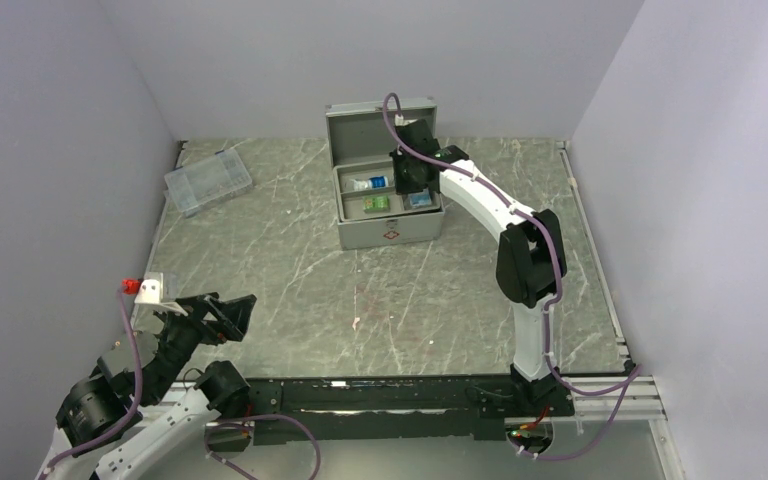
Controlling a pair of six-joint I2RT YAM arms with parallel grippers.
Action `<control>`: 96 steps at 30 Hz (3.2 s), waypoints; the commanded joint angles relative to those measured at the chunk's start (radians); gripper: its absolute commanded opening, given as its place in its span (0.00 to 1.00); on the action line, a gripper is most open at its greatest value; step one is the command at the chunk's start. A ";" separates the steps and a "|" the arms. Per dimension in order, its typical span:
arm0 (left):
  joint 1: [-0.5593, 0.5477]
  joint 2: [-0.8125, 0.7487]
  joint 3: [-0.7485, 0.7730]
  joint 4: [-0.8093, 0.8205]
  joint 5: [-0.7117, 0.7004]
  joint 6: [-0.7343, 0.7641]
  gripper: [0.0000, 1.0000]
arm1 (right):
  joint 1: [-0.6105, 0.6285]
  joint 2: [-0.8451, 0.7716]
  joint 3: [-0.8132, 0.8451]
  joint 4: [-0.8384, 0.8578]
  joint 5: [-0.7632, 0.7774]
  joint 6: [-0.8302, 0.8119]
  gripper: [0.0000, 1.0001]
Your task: Organize the medicine kit
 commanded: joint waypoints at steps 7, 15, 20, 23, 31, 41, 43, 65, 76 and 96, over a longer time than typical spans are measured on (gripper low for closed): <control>-0.001 0.010 0.008 0.025 -0.008 0.002 0.99 | 0.005 -0.074 -0.023 -0.037 -0.066 0.008 0.00; 0.000 0.009 0.009 0.025 -0.007 0.003 0.99 | 0.004 -0.005 0.019 -0.052 -0.080 0.004 0.00; -0.001 0.010 0.010 0.025 -0.007 0.002 0.99 | 0.005 0.029 0.051 -0.078 -0.054 -0.013 0.00; -0.001 0.004 0.008 0.025 -0.006 0.003 0.99 | 0.005 0.047 0.067 -0.094 -0.012 -0.028 0.00; 0.000 0.004 0.009 0.025 -0.007 0.003 0.99 | 0.002 0.084 0.113 -0.119 -0.011 -0.044 0.00; 0.000 0.005 0.009 0.025 -0.009 0.002 0.99 | 0.002 0.081 0.084 -0.097 -0.013 -0.031 0.29; 0.000 0.007 0.009 0.025 -0.008 0.002 0.99 | 0.003 0.052 0.063 -0.077 -0.012 -0.024 0.36; 0.000 0.187 0.068 0.032 -0.008 -0.015 0.99 | -0.073 -0.354 -0.234 0.054 0.140 0.040 0.57; 0.001 0.531 0.176 0.116 0.076 -0.007 0.99 | -0.179 -0.351 -0.317 0.109 0.026 0.033 0.58; 0.033 0.611 0.126 0.177 0.171 -0.010 0.99 | -0.183 -0.201 -0.291 0.119 -0.046 0.043 0.52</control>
